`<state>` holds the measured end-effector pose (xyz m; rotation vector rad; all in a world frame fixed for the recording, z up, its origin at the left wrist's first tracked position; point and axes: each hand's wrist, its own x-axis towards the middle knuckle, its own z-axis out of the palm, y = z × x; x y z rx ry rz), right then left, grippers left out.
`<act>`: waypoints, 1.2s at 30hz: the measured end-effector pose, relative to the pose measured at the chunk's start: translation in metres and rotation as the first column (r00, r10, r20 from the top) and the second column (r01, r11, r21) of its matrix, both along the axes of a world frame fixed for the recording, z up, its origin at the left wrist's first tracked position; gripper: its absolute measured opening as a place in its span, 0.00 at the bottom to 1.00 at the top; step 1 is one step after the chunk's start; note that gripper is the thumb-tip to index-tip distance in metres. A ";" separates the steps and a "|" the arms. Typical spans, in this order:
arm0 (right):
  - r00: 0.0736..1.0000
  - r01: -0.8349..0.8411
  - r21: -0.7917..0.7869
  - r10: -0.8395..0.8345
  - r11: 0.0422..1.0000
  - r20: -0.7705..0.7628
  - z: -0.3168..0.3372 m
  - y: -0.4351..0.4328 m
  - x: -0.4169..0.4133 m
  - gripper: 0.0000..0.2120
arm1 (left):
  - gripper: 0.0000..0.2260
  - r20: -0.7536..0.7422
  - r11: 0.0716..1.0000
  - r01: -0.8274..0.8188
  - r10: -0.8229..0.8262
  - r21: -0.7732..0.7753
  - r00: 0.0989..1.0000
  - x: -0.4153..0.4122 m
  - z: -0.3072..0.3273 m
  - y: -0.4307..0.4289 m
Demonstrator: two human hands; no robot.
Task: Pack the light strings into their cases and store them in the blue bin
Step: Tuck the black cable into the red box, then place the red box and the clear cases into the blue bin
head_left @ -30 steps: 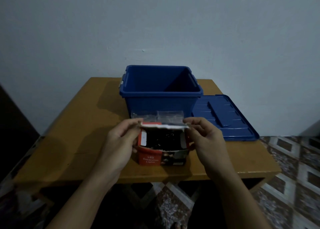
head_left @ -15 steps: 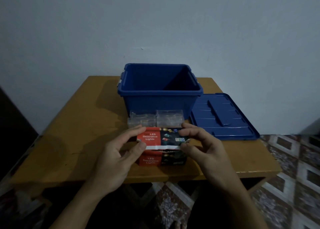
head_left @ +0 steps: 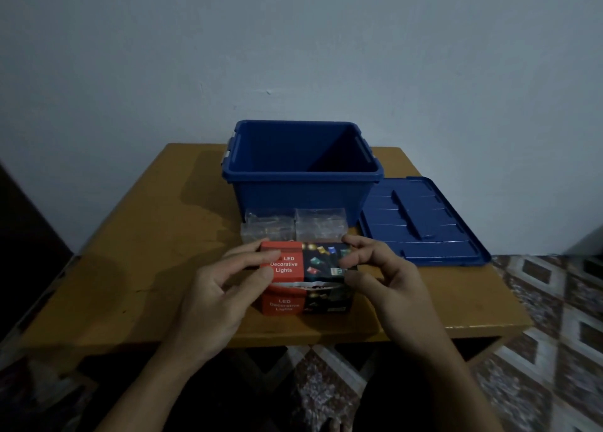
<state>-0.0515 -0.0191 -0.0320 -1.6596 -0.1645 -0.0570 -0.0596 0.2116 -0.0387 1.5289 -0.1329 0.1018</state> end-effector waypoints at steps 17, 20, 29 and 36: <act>0.986 0.147 -0.114 -0.154 0.983 -0.062 0.006 0.017 0.002 0.12 | 0.08 -0.260 0.968 -0.225 0.246 0.110 0.934 0.004 0.010 -0.018; 0.967 0.220 -0.130 -0.234 0.967 -0.103 0.004 0.020 0.000 0.10 | 0.05 -0.303 0.961 -0.264 0.278 0.086 0.912 0.001 0.013 -0.019; 0.915 0.269 -0.264 -0.331 0.926 -0.230 0.009 0.027 -0.008 0.10 | 0.10 -0.286 0.959 -0.224 0.266 0.171 0.920 -0.003 0.025 -0.021; 0.937 0.289 -0.261 -0.328 0.921 -0.120 0.045 0.021 -0.006 0.09 | 0.09 -0.185 0.965 -0.175 0.211 0.196 0.960 -0.005 0.058 -0.021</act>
